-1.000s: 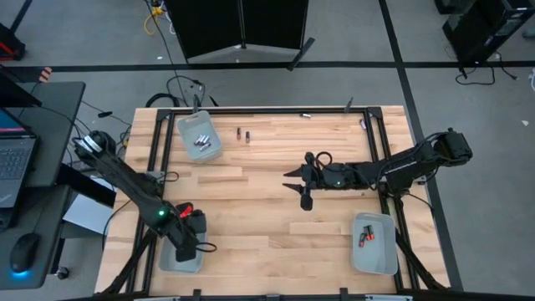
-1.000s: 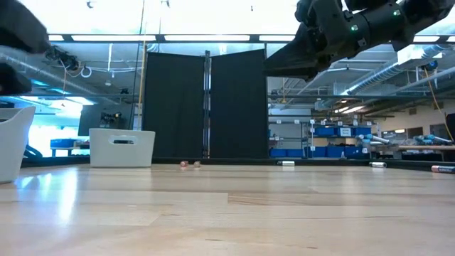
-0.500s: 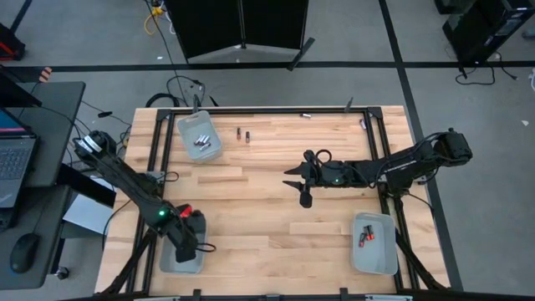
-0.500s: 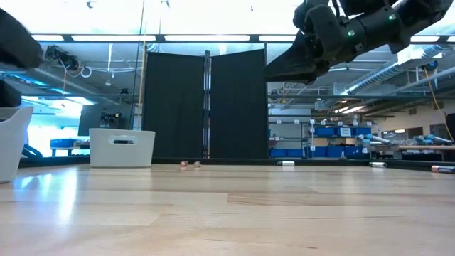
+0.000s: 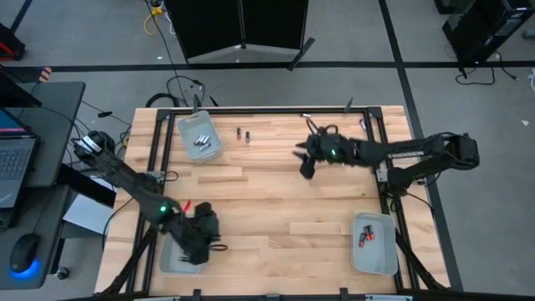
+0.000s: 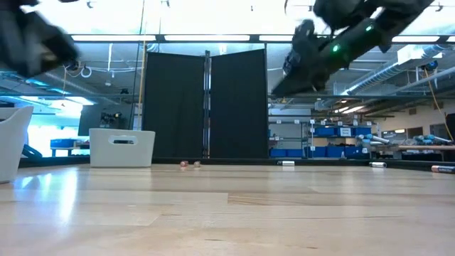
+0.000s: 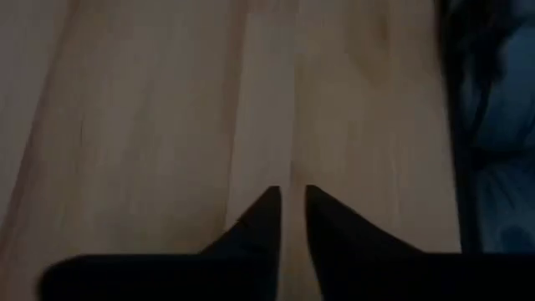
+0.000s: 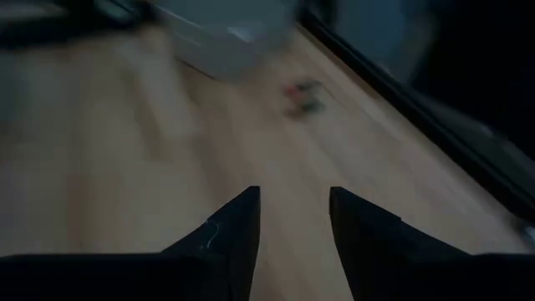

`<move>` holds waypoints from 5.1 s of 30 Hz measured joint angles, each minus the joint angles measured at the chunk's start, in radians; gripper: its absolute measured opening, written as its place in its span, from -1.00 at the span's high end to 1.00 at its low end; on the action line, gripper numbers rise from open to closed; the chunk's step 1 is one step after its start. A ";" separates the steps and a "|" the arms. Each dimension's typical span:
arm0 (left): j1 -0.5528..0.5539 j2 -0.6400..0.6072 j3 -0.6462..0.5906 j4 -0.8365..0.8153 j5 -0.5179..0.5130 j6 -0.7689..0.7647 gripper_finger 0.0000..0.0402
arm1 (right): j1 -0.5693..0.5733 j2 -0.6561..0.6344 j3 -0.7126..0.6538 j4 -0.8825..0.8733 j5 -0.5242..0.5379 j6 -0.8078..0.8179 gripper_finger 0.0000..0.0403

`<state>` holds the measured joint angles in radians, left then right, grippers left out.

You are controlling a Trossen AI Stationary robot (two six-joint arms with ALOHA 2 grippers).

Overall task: Sort batteries
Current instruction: Put the silver battery into the top left gray bin

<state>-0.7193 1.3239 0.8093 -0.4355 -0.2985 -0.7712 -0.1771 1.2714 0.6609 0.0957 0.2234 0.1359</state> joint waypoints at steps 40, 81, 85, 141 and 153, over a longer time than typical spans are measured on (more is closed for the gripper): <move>0.517 0.000 -0.176 0.757 0.467 0.610 0.95 | -0.642 0.787 0.735 -0.712 -0.088 -0.504 0.17; 0.692 0.095 -0.175 1.286 0.413 0.658 0.95 | -0.395 0.419 0.238 -0.044 -0.610 -0.218 0.74; 0.710 0.095 -0.175 1.307 0.406 0.657 0.95 | -0.295 0.347 0.024 0.388 -0.560 -0.110 0.74; 0.760 0.222 -0.140 1.449 0.324 0.620 0.29 | 0.190 0.287 -0.156 1.007 -0.180 -0.159 0.74; 0.759 0.222 -0.140 1.448 0.422 0.618 0.29 | 0.192 0.287 -0.156 1.009 -0.179 -0.166 0.74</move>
<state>0.0400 1.5455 0.6697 1.0126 0.1236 -0.1535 0.0147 1.5585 0.5049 1.1046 0.0444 -0.0296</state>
